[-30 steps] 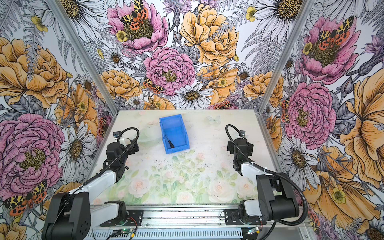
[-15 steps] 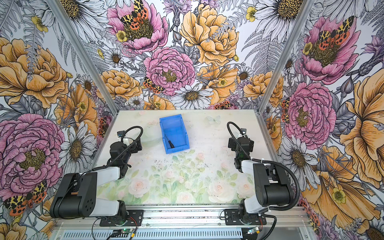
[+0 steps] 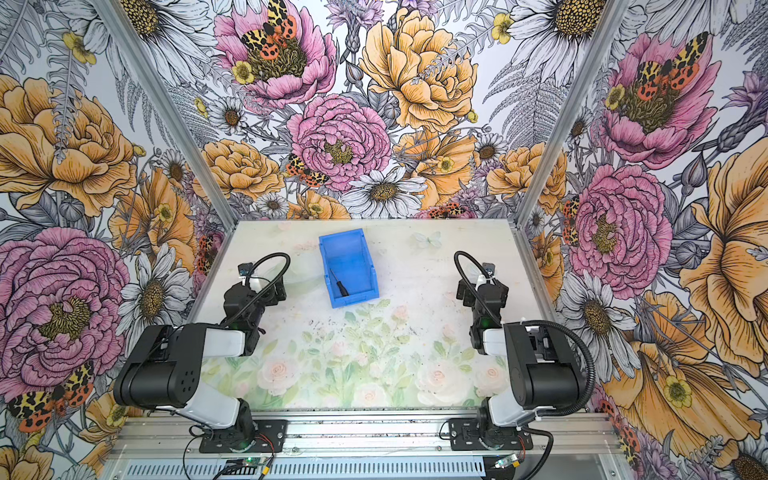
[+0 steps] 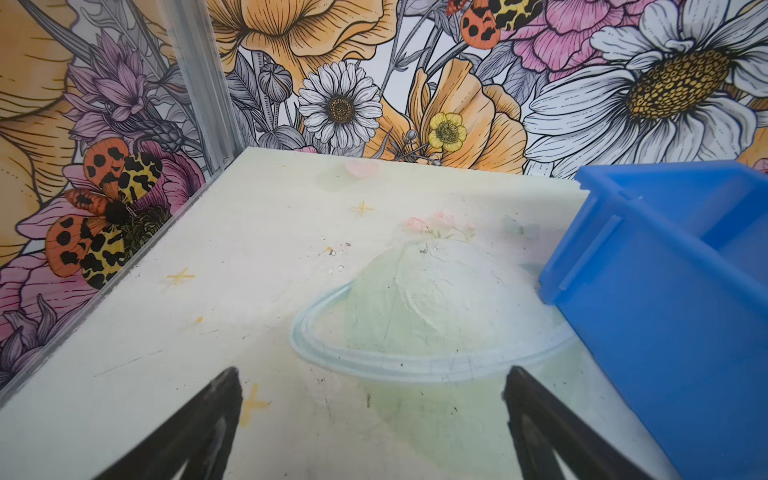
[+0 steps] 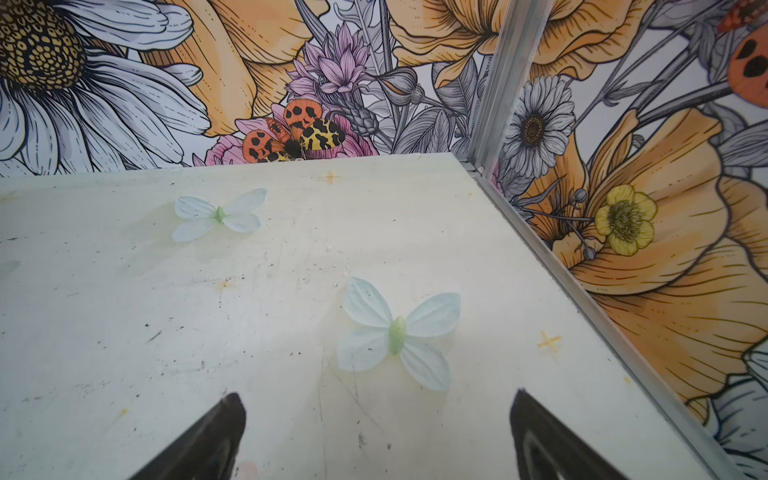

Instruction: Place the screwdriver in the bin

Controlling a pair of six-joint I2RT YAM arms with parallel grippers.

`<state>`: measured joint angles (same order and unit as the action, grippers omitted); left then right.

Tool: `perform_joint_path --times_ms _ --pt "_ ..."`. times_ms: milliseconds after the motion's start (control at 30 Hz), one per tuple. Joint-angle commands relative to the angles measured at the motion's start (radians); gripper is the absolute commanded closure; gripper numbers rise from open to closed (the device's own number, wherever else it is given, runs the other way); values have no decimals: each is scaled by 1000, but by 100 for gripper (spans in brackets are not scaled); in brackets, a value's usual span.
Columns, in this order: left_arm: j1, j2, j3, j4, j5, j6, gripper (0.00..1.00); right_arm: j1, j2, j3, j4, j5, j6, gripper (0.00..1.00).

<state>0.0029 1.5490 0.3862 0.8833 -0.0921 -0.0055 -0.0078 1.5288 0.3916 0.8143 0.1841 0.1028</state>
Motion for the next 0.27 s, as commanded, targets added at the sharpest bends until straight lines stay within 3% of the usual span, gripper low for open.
perform_joint_path --times_ms 0,233 --pt "-48 1 -33 105 -91 47 1 -1 4 -3 55 -18 -6 1" --pt "-12 1 -10 57 -3 35 2 -2 3 -5 58 -18 -6 0"
